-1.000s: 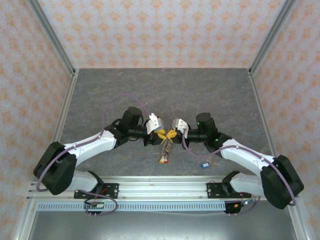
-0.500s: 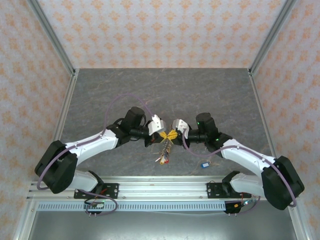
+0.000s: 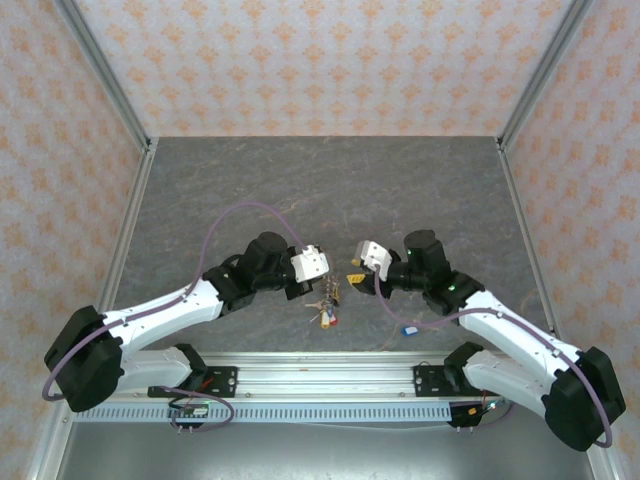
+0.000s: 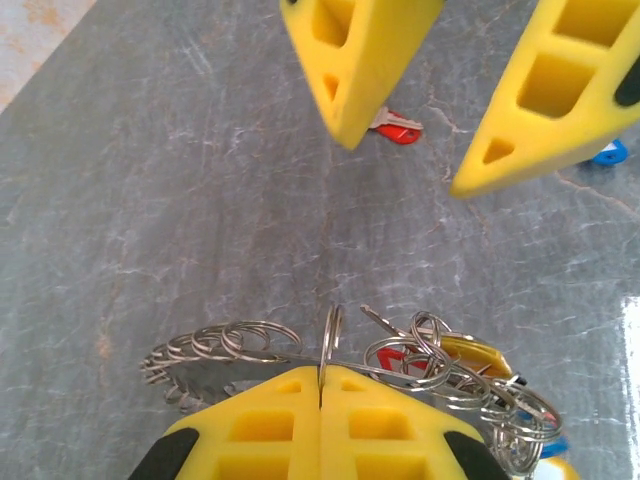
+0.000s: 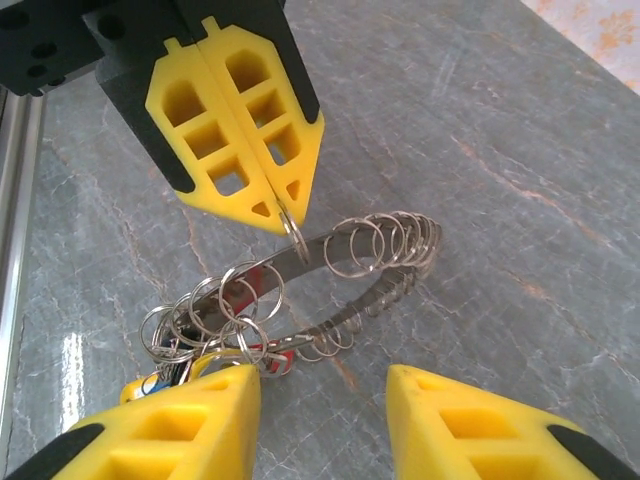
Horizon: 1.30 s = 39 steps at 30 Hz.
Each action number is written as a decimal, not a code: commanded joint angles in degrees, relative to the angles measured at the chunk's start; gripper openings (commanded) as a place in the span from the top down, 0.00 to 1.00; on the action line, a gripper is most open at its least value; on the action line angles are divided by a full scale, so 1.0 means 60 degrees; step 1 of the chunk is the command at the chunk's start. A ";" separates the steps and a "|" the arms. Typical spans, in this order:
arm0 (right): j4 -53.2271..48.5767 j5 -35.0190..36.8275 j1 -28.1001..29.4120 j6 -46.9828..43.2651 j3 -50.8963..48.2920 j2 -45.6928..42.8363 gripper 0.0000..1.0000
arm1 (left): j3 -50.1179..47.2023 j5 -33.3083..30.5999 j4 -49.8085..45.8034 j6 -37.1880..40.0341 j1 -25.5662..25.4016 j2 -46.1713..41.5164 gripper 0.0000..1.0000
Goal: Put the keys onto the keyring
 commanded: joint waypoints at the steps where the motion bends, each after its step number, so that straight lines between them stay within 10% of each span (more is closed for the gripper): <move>1: 0.1095 0.1175 -0.0009 0.1323 -0.0381 -0.0385 0.63 | 0.0020 -0.0357 0.0514 0.0167 -0.0021 -0.0248 1.00; 4: 0.1833 0.4150 -0.0008 0.4870 -0.0395 -0.0612 0.67 | 0.0042 -0.0332 0.0449 -0.0022 -0.0021 -0.0151 1.00; 10: -0.4248 0.8251 -0.0016 0.9657 0.2228 0.0721 0.71 | -0.0026 -0.0474 0.0490 -0.0699 -0.0006 0.0034 1.00; 16: -0.6771 0.6763 -0.0843 1.1430 0.2304 0.2139 0.58 | -0.0060 -0.0418 0.0536 -0.1138 0.0091 0.0156 1.00; 26: -0.5929 0.5200 -0.3173 1.1202 0.1577 0.2800 0.52 | 0.0091 0.0158 0.0576 -0.1963 0.0447 0.0254 1.00; 39: -0.7468 0.4453 -0.2527 1.3375 0.0154 0.1199 0.65 | 0.0162 0.0169 0.0646 -0.2696 0.0491 0.0310 1.00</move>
